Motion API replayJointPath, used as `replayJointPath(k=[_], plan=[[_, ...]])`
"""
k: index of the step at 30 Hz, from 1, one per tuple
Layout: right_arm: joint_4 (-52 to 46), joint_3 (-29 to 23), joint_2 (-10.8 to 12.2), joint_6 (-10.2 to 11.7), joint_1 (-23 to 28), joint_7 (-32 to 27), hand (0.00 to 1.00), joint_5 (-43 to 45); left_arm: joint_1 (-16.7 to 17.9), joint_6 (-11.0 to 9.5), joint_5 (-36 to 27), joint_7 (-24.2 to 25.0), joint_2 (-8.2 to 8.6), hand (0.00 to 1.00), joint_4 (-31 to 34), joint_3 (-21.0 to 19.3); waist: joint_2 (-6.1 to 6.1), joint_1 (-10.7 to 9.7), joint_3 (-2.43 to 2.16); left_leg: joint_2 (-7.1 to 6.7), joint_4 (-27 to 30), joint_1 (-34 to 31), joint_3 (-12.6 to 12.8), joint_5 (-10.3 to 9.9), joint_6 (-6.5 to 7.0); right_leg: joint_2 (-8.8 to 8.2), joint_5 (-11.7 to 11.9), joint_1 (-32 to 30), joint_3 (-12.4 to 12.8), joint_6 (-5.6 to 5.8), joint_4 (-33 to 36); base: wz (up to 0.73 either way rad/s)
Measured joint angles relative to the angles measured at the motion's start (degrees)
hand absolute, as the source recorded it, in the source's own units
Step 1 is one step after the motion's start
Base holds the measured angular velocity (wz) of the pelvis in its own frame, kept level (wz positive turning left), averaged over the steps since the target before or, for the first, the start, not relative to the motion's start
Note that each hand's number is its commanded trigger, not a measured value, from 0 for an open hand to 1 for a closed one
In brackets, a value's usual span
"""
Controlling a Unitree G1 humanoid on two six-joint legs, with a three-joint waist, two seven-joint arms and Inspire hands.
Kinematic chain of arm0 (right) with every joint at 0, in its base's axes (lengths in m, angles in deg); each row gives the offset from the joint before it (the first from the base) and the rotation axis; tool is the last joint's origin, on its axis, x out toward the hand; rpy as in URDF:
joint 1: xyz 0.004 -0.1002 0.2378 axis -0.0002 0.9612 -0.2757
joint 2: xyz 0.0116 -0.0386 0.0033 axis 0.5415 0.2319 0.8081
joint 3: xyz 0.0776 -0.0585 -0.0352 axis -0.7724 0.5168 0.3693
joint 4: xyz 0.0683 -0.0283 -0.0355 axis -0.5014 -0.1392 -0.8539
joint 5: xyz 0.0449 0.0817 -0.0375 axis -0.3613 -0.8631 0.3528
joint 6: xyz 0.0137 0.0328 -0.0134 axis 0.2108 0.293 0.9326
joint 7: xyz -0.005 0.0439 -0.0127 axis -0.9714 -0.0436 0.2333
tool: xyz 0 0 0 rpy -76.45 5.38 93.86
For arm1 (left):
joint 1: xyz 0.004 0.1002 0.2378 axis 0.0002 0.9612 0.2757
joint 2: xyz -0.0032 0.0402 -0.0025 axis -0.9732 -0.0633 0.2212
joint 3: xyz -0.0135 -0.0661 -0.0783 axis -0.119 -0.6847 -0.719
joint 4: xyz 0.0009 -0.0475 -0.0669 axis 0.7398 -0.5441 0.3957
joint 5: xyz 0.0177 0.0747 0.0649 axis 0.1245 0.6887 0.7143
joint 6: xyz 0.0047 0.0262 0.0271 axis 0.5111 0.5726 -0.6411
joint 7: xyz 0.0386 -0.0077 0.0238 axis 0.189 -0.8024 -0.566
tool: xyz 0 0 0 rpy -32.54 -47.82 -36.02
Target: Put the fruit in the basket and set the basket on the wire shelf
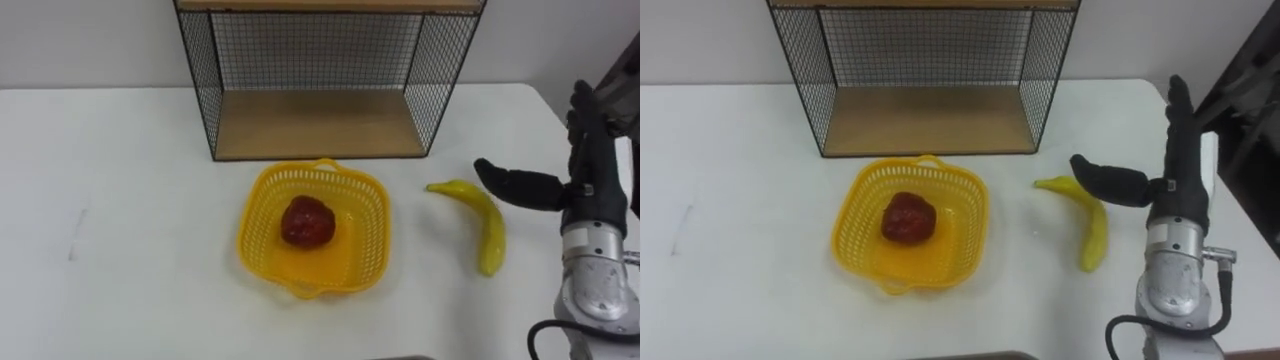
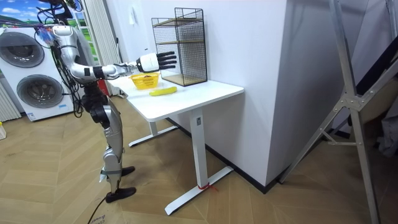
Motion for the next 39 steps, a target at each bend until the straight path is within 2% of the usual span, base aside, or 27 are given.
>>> replayJointPath(k=[2,8,14,18,22,25,27,28,29,30,33,35,39], plan=[[2.7,0.4,0.0,-1.8,-0.4,0.8,0.0,0.1,-0.1,0.6,0.0,0.0,0.03,0.0,1.1,0.0,0.06,0.2,0.0,0.02,0.0,-0.2,0.2,0.0,0.0,0.01,0.0,-0.3,0.0,0.0,0.0,0.0],[5.6,0.4,0.0,-3.7,-0.8,2.7,0.0,2.3,0.7,1.4,0.0,0.0,0.18,0.0,2.4,-1.0,0.65,1.1,0.02,0.04,-0.2,0.2,0.6,0.0,-0.05,0.01,0.0,-0.3,0.0,0.0,0.0,-0.01],[11.0,1.2,0.0,-3.7,-2.8,7.3,0.0,3.5,0.8,1.4,0.0,0.1,0.21,0.0,2.4,-2.2,-0.27,1.7,0.32,0.04,-0.7,0.6,0.7,0.0,-0.05,0.01,0.0,0.8,-0.1,0.0,-0.1,-0.01],[13.1,3.2,0.1,-4.1,-3.1,11.4,0.0,4.0,1.3,1.6,0.1,0.1,0.21,0.0,2.3,-2.2,-0.21,1.5,0.49,0.0,-0.4,0.7,0.0,0.0,-0.05,-0.01,0.0,1.2,-0.5,0.0,-0.2,0.05],[14.2,3.6,0.1,-4.1,-3.4,14.9,0.0,7.2,1.1,2.5,0.0,0.9,0.19,0.0,2.0,-2.4,0.29,1.4,0.41,-0.06,0.0,0.5,-0.5,0.0,-0.06,0.01,0.0,1.5,-0.9,-0.04,-0.9,0.05],[15.5,3.4,0.0,-3.9,-3.7,16.7,0.0,8.7,1.7,2.7,0.0,1.8,0.2,0.0,1.9,-2.3,0.17,1.2,0.09,-0.08,0.0,0.7,-1.0,0.0,-0.09,0.01,0.0,2.0,-1.6,-0.04,-0.9,0.1],[18.0,3.1,-0.2,-3.0,-3.8,17.3,0.0,9.5,1.5,2.8,0.0,2.4,0.19,0.0,1.9,-2.3,-0.19,1.2,-0.15,-0.2,0.1,1.0,-1.6,0.0,-0.09,-0.06,0.0,2.4,-2.2,-0.04,-0.9,0.12],[19.4,3.2,-0.3,-2.5,-4.0,17.6,0.6,10.1,1.6,2.9,0.0,2.4,0.17,0.0,1.9,-2.3,-0.45,1.3,-0.37,-0.19,0.1,1.0,-1.6,0.0,-0.11,-0.05,0.0,2.4,-2.3,-0.04,-0.9,0.0],[21.1,3.3,-0.4,-2.2,-4.7,18.0,0.94,10.8,1.6,3.3,0.0,2.4,0.17,0.0,1.9,-2.3,-0.75,1.3,-0.52,-0.2,0.2,1.0,-1.6,0.0,-0.11,-0.06,0.0,2.4,-2.4,-0.04,-0.9,0.0],[21.8,3.3,-0.4,-2.2,-5.0,18.3,1.0,11.0,1.6,3.5,0.0,2.4,0.17,0.0,1.9,-2.3,-0.87,1.3,-0.59,-0.2,0.3,1.0,-1.6,0.0,-0.1,-0.06,0.0,2.4,-2.4,-0.04,-0.9,0.0],[24.4,3.6,-0.8,-2.2,-6.1,19.0,1.0,11.5,1.3,4.3,0.0,2.5,0.07,0.0,2.0,-2.2,-1.11,1.2,-0.62,-0.26,1.1,0.9,-2.1,-0.2,-0.03,-0.09,0.1,3.0,-3.1,-0.03,-0.9,0.1],[25.5,3.6,-2.2,-2.3,-6.5,19.4,1.0,12.7,0.9,5.1,0.0,2.6,-0.4,0.0,2.1,-2.2,-1.09,1.3,-0.63,-0.29,2.2,0.4,-3.0,-0.7,-0.03,-0.02,0.1,3.2,-3.5,-0.03,-1.0,0.16],[28.0,2.4,-2.6,-2.8,-8.6,18.9,1.0,13.9,0.7,5.7,0.0,2.6,-0.68,0.0,2.1,-2.2,-0.93,1.4,-0.69,-0.27,3.1,0.0,-3.3,-0.7,-0.04,0.08,0.1,3.2,-3.7,-0.04,-1.0,0.06]])
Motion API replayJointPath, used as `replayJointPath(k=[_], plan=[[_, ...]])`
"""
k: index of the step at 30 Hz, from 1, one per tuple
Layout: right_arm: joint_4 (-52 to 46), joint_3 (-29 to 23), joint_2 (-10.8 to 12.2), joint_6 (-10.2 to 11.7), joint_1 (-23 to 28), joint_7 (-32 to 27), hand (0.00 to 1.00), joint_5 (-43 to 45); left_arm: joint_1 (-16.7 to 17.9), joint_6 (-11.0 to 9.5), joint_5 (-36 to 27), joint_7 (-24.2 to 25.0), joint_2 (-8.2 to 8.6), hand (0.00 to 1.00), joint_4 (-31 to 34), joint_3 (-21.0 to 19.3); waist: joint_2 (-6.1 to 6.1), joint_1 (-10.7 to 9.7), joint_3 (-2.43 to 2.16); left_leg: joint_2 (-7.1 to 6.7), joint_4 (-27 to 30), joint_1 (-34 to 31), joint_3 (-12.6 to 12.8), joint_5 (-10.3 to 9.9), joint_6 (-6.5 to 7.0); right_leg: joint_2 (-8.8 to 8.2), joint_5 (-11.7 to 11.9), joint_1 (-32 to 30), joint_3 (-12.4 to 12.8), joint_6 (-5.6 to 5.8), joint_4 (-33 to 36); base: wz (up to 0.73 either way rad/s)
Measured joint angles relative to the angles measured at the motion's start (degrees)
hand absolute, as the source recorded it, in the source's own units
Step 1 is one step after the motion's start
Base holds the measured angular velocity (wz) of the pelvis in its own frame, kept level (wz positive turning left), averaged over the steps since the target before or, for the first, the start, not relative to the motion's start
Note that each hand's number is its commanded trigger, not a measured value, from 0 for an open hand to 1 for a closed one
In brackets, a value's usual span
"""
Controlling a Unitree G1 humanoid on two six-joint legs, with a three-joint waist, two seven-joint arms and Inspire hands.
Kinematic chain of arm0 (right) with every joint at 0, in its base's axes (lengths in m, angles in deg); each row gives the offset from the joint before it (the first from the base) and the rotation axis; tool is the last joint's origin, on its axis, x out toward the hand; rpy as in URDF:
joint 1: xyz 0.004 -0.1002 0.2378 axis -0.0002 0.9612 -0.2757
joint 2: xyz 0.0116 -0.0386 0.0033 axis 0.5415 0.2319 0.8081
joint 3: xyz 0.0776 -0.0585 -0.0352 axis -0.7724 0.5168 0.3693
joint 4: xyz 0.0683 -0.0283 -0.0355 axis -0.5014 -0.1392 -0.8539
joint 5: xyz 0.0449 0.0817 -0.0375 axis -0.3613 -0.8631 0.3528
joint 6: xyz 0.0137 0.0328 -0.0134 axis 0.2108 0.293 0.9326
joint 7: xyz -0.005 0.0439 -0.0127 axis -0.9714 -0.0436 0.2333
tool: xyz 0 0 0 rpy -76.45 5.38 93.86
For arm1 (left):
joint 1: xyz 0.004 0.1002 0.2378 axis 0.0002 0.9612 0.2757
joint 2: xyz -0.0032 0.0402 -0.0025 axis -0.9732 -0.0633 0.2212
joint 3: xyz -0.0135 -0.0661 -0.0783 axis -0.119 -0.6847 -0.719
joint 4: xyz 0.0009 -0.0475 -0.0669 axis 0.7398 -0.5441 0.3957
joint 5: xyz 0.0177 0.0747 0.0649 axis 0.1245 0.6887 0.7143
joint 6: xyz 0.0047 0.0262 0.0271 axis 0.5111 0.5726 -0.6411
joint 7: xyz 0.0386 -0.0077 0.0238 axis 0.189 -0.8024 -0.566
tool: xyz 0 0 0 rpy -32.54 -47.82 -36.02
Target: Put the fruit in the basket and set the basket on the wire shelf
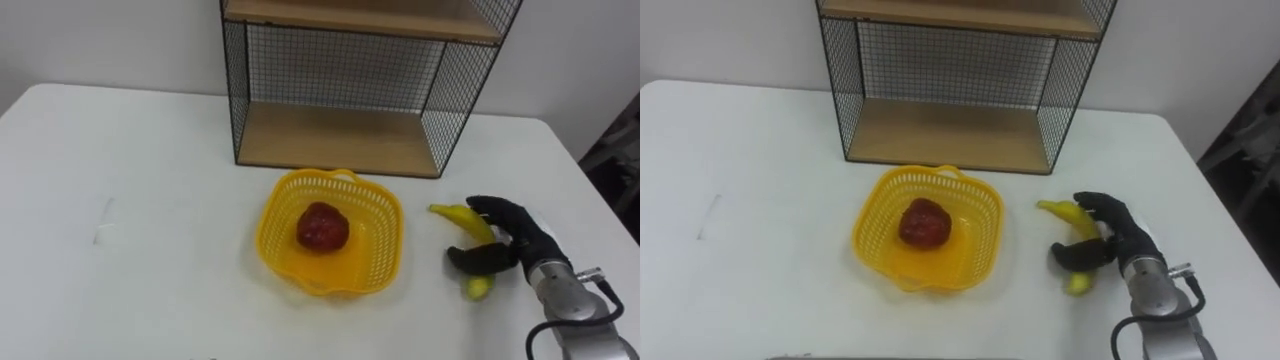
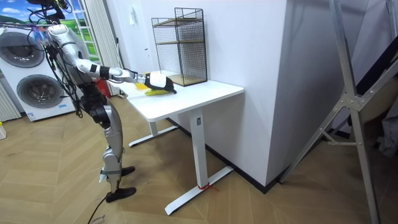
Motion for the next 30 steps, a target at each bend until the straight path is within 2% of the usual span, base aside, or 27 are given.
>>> replayJointPath(k=[9,15,23,27,28,29,30], plan=[[0.4,0.0,-0.5,-0.1,-0.6,-2.4,1.0,4.5,-0.6,0.0,0.0,-0.7,-0.03,0.0,0.3,0.0,-0.08,0.3,0.01,-0.01,0.5,-0.1,0.2,-0.2,0.06,0.05,0.0,0.1,0.3,0.01,-1.0,0.0],[-1.4,0.3,-0.5,-1.1,-0.2,-3.3,1.0,7.5,-0.7,-0.1,-0.1,-0.8,-0.11,0.0,0.5,0.2,-0.19,0.3,0.02,-0.03,0.2,0.0,0.3,-0.4,0.05,0.12,0.0,0.1,0.7,0.04,-0.9,-0.01],[-9.8,0.0,0.4,-5.1,2.5,-2.5,1.0,6.8,-1.2,-0.2,0.0,-1.8,0.0,0.0,-0.1,0.2,0.04,0.5,0.09,0.46,-0.3,-0.2,0.6,-0.6,-0.28,0.54,0.1,-0.3,0.9,-0.03,-0.7,-0.01],[-15.4,-0.3,1.3,-5.7,5.3,-0.9,1.0,4.0,-1.2,-0.7,0.1,-1.8,0.12,0.0,-0.1,0.2,0.62,0.7,0.16,0.76,-1.1,0.2,1.9,-0.5,-0.4,0.66,0.1,-0.5,1.6,-0.07,-0.7,-0.13],[-17.1,-0.2,1.7,-5.8,5.7,-0.3,1.0,1.3,-1.2,-1.0,0.0,-1.9,0.19,0.0,-0.1,0.2,0.98,0.8,0.37,0.92,-1.2,0.1,2.5,-0.5,-0.41,0.75,0.1,-0.8,2.4,-0.15,-0.5,-0.28],[-19.0,0.3,1.8,-5.8,6.3,0.2,1.0,-1.4,-1.3,-1.6,0.0,-1.9,0.29,0.0,-0.1,0.2,1.23,0.8,0.79,1.0,-1.3,0.1,3.0,-0.5,-0.42,0.78,0.2,-1.0,3.0,-0.2,-0.4,-0.24],[-19.7,0.4,1.9,-5.7,6.6,0.2,1.0,-2.6,-1.3,-1.9,0.0,-1.9,0.35,0.0,-0.1,0.2,1.28,0.8,0.94,1.01,-1.3,0.1,3.1,-0.5,-0.42,0.78,0.2,-1.0,3.2,-0.21,-0.3,-0.17]])
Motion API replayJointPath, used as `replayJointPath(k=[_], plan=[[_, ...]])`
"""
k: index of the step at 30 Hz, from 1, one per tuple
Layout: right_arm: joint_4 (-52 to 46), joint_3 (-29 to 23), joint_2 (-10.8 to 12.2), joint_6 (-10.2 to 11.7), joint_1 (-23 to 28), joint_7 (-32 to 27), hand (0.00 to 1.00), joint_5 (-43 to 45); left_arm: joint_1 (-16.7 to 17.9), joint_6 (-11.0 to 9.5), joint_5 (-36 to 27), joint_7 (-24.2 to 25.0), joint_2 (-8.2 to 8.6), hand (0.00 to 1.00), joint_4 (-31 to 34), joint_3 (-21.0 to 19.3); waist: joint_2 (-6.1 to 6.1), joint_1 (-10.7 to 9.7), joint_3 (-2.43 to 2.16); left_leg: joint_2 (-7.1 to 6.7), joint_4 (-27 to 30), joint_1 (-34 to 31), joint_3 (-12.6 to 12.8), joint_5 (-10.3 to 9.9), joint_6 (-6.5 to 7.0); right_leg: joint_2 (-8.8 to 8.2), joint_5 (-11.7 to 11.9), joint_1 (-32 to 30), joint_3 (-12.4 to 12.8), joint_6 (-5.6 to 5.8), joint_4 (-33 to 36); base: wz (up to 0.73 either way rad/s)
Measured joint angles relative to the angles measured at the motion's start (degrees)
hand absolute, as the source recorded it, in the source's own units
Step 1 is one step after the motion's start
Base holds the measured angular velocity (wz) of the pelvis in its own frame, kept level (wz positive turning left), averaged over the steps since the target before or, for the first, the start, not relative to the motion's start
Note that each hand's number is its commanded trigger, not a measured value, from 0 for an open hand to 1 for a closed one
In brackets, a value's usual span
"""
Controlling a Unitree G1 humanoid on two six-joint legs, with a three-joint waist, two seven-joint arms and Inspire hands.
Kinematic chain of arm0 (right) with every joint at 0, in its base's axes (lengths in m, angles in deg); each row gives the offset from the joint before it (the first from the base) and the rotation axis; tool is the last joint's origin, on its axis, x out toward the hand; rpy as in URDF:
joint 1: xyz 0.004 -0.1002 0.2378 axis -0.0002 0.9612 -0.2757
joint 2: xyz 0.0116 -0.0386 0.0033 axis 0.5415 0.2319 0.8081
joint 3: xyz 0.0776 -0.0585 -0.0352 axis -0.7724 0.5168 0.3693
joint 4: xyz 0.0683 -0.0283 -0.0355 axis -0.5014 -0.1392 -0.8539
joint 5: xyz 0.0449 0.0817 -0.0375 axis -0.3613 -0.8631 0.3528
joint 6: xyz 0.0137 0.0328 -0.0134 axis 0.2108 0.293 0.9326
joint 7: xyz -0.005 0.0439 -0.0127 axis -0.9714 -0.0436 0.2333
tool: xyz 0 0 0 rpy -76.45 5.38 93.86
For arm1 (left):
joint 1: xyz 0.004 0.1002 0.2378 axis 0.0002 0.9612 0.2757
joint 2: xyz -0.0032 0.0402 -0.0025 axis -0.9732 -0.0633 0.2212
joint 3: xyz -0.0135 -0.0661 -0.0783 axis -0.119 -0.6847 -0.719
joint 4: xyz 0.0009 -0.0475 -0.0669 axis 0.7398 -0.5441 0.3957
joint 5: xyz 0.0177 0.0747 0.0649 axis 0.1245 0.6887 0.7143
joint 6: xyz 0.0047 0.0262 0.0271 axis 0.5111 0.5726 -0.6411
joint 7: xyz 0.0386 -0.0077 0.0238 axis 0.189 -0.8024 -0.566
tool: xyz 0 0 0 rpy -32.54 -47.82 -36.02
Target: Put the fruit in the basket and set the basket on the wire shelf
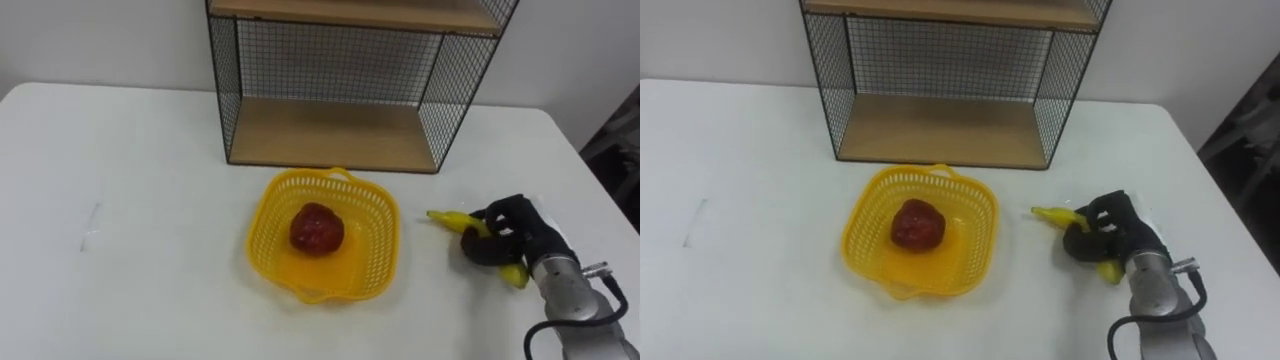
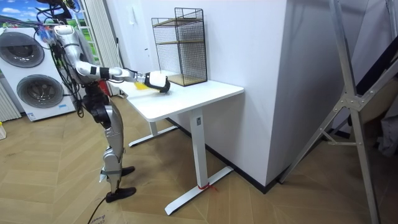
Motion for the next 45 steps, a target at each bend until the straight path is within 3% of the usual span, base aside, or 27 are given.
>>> replayJointPath(k=[2,8,13,18,24,31,45], plan=[[-2.4,0.1,0.8,0.0,0.9,0.6,1.0,-4.7,-0.2,-1.0,0.0,0.0,0.0,0.0,0.0,-0.1,0.58,0.0,0.31,-0.04,-0.2,-0.1,0.3,0.0,0.04,-0.08,0.0,-0.6,0.5,0.01,0.4,-0.09],[-12.8,0.9,1.1,0.2,2.5,1.1,1.0,-13.8,0.3,-2.1,0.2,-0.4,0.08,0.0,0.0,-0.2,0.99,-0.6,0.12,-0.11,0.1,-0.4,0.2,0.0,0.1,-0.18,0.0,-0.9,0.4,0.01,0.5,0.01],[-18.5,0.9,1.8,2.1,2.8,1.1,1.0,-15.5,1.3,-2.6,2.3,-0.4,0.26,0.0,-0.9,-0.2,1.5,-1.0,-0.22,-0.1,0.2,0.0,0.3,0.0,0.09,-0.19,0.0,-0.8,0.3,0.01,0.5,0.0],[-23.1,0.9,2.0,2.2,2.8,0.5,1.0,-15.4,1.9,-2.8,2.2,-0.4,0.56,0.0,-2.8,-0.2,2.23,-1.2,-0.58,-0.12,-0.1,0.0,0.4,0.0,0.12,-0.23,0.0,-0.8,0.4,0.01,0.5,-0.01],[-28.5,-0.2,2.0,2.9,2.8,-1.1,1.0,-15.4,1.0,-2.9,2.1,-0.3,0.56,0.0,-6.5,-0.2,1.53,-1.2,-0.47,-0.21,0.1,0.0,0.1,0.1,0.15,-0.25,0.0,-0.3,0.2,0.01,0.4,0.01],[-33.1,3.9,1.9,3.4,2.4,0.0,1.0,-4.0,-1.3,-3.8,2.2,1.5,0.4,0.0,-6.2,0.0,0.16,-0.8,-0.27,-0.27,0.3,-1.4,0.3,0.2,0.24,-0.27,0.0,-1.8,0.6,0.03,0.4,0.0],[-33.3,12.5,1.6,3.3,2.1,8.0,1.0,4.8,-3.6,-5.1,2.2,1.3,0.0,0.0,-5.9,4.3,0.09,2.3,-0.21,-0.28,-1.1,-0.6,0.2,0.4,0.14,-0.25,0.0,-2.1,0.5,0.05,0.4,0.0]])
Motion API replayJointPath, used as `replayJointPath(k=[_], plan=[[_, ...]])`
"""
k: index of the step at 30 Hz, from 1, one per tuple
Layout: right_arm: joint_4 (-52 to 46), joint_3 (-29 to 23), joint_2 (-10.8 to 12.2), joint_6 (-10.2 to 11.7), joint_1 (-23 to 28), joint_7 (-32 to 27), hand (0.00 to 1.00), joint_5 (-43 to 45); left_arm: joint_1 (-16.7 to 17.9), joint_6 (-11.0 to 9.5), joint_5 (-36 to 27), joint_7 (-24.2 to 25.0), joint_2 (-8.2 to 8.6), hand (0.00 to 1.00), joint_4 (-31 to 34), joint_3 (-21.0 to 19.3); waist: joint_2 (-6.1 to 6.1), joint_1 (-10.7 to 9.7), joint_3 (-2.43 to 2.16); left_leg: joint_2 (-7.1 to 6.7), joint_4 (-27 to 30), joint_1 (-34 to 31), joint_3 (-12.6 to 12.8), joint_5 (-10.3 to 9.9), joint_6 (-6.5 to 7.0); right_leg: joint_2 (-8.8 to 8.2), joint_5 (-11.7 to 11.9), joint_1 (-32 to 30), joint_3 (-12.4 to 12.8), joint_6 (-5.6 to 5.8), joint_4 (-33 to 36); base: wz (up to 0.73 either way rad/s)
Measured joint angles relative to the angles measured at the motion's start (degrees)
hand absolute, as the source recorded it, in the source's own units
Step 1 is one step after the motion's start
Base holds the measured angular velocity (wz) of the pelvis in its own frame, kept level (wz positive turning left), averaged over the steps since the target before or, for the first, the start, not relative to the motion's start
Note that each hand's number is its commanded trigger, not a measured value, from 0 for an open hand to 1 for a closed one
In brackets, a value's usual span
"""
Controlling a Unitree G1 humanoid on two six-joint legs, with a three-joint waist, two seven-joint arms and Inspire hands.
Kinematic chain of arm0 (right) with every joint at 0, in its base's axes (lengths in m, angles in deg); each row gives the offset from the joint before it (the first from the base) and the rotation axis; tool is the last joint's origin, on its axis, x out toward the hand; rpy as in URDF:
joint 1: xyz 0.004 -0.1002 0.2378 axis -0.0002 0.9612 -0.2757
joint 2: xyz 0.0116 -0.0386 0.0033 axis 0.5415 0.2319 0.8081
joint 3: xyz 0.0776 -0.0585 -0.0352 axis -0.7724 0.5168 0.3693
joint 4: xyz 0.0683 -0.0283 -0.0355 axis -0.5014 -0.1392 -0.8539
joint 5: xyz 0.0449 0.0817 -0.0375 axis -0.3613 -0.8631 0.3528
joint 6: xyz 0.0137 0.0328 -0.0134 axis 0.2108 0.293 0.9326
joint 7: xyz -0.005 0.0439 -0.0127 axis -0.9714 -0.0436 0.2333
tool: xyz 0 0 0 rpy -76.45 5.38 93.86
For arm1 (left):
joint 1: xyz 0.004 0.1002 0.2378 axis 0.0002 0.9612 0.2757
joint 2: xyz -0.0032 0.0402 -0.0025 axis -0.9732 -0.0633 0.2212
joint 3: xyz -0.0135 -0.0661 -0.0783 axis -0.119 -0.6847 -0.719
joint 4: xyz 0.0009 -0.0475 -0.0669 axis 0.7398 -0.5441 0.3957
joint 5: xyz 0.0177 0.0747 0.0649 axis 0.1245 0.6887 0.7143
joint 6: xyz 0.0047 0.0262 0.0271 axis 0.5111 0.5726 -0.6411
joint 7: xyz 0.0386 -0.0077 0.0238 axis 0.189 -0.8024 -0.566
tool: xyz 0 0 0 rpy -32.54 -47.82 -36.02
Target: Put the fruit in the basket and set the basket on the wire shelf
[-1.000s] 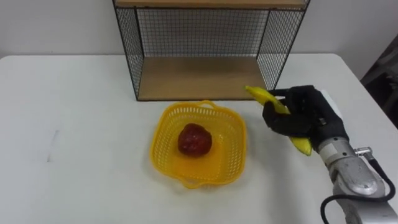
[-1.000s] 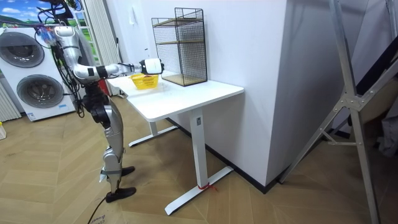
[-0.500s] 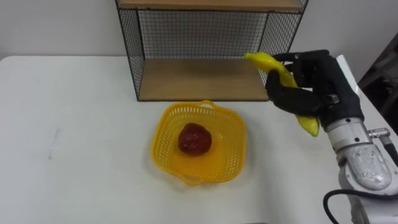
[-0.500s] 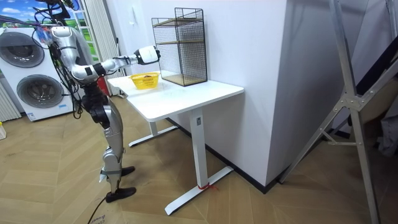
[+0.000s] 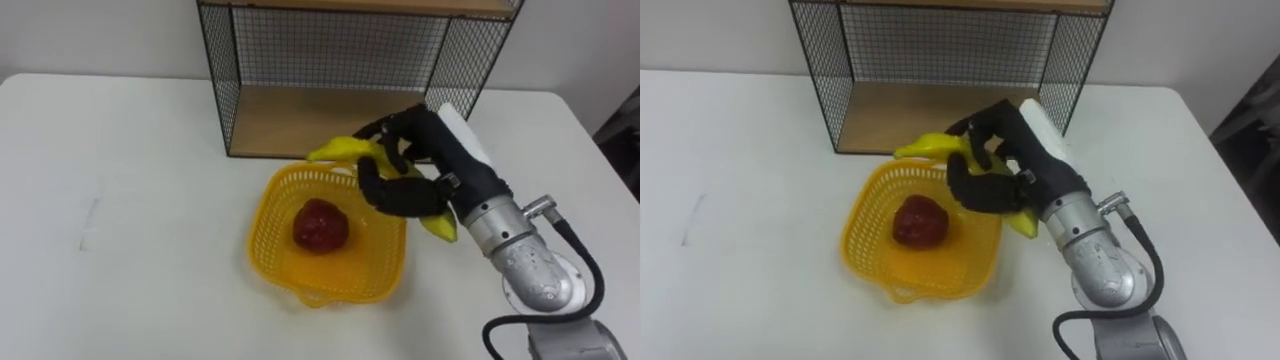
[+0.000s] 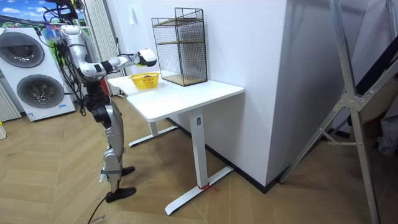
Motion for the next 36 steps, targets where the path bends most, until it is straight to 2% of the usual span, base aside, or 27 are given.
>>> replayJointPath(k=[1,2,3,8,13,25,36], plan=[[0.0,0.8,0.0,0.0,-0.1,0.2,1.0,0.1,0.0,0.0,0.0,0.0,-0.03,0.0,-0.4,0.3,0.06,0.4,0.06,0.0,-0.2,0.2,0.0,0.0,0.0,-0.01,0.0,0.1,0.0,0.0,0.0,0.0],[0.0,1.5,0.2,0.0,-0.1,0.5,0.76,0.2,-0.1,0.0,0.0,0.0,-0.06,0.0,-0.8,0.5,0.04,0.6,0.08,0.0,-0.3,0.3,0.0,0.0,0.0,-0.01,0.0,0.1,0.0,0.0,0.0,0.0],[0.0,1.8,0.2,0.0,-0.1,0.7,0.0,0.2,-0.2,0.0,0.0,0.0,-0.07,0.0,-0.9,0.6,0.01,0.7,0.11,0.0,-0.4,0.3,-0.1,0.0,0.0,-0.01,0.0,0.1,0.0,0.0,0.0,0.0],[0.0,3.4,0.3,0.0,-0.1,1.5,0.0,0.2,-0.5,0.0,-0.1,0.2,-0.07,0.0,-0.9,0.8,-0.16,1.4,0.41,0.0,-0.6,0.5,-0.2,0.0,0.0,0.0,0.0,0.4,0.0,0.0,-0.1,0.0],[0.1,3.4,0.3,0.0,0.2,1.9,0.0,0.3,-0.7,0.0,0.0,0.5,-0.07,0.0,-0.9,0.8,-0.2,1.2,0.48,-0.01,-0.7,0.2,-0.2,0.0,0.01,0.01,0.0,0.3,0.0,0.0,-0.1,0.0],[0.1,3.5,0.8,-0.1,0.6,1.9,0.0,4.3,-0.6,0.1,0.0,0.3,-0.07,0.0,-0.8,0.9,0.36,0.9,0.2,-0.02,-0.6,-0.4,-0.2,0.0,0.01,0.01,0.0,-0.1,-0.1,0.0,-0.1,0.0],[3.0,3.5,0.8,0.0,0.7,1.9,0.0,4.0,-0.7,0.1,-0.1,0.0,-0.13,0.0,-0.8,2.5,0.24,0.2,0.12,-0.05,-0.6,-0.4,-0.8,0.1,0.0,-0.01,0.0,0.0,-0.7,0.0,0.0,0.02]])
